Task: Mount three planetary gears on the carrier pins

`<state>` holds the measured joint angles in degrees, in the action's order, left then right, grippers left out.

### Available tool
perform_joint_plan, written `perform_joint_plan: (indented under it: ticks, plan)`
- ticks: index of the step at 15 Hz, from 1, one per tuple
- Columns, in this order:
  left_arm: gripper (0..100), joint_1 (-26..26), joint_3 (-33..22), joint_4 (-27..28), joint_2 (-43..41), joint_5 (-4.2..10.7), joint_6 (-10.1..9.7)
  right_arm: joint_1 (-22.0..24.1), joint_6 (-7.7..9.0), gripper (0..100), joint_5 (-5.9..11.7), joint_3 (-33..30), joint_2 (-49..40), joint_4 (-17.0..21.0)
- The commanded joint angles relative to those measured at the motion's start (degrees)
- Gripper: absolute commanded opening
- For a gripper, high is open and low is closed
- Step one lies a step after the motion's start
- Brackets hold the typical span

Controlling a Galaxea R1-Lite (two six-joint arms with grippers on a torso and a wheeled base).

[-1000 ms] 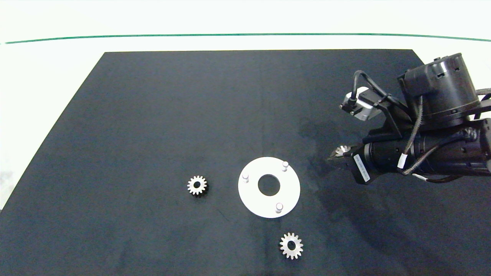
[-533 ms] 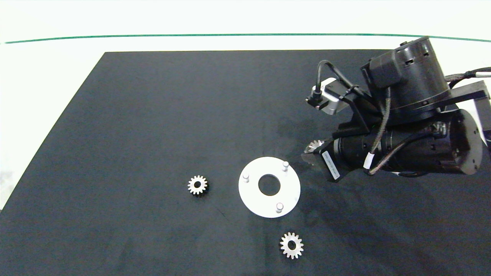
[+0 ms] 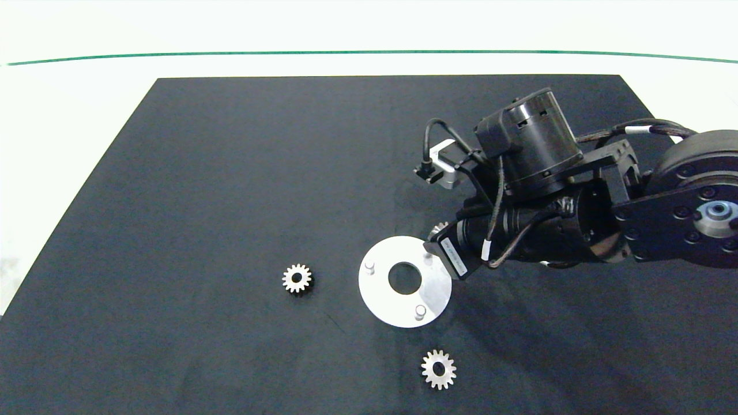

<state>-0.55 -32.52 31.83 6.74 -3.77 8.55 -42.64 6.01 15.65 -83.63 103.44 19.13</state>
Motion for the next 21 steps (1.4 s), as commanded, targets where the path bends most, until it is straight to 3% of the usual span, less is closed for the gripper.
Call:
perform_joint_plan:
  ticks: [1,5,9,21]
  plan:
    - [100,-0.07,-0.08,0.16,0.03,-0.01,0.07,-0.16,0.05,16,0.08,-0.4,2.3,0.12]
    - [100,-0.77,-0.43,0.16,-0.06,-0.01,0.07,0.02,-0.03,16,0.08,-0.48,3.44,0.12]
    - [100,-0.86,-1.05,0.16,-0.06,-0.01,0.07,0.19,-1.18,16,0.26,-2.24,4.32,0.12]
    - [100,-1.65,-1.84,0.16,0.11,-0.01,0.07,1.33,-1.35,16,0.17,-3.38,5.81,0.03]
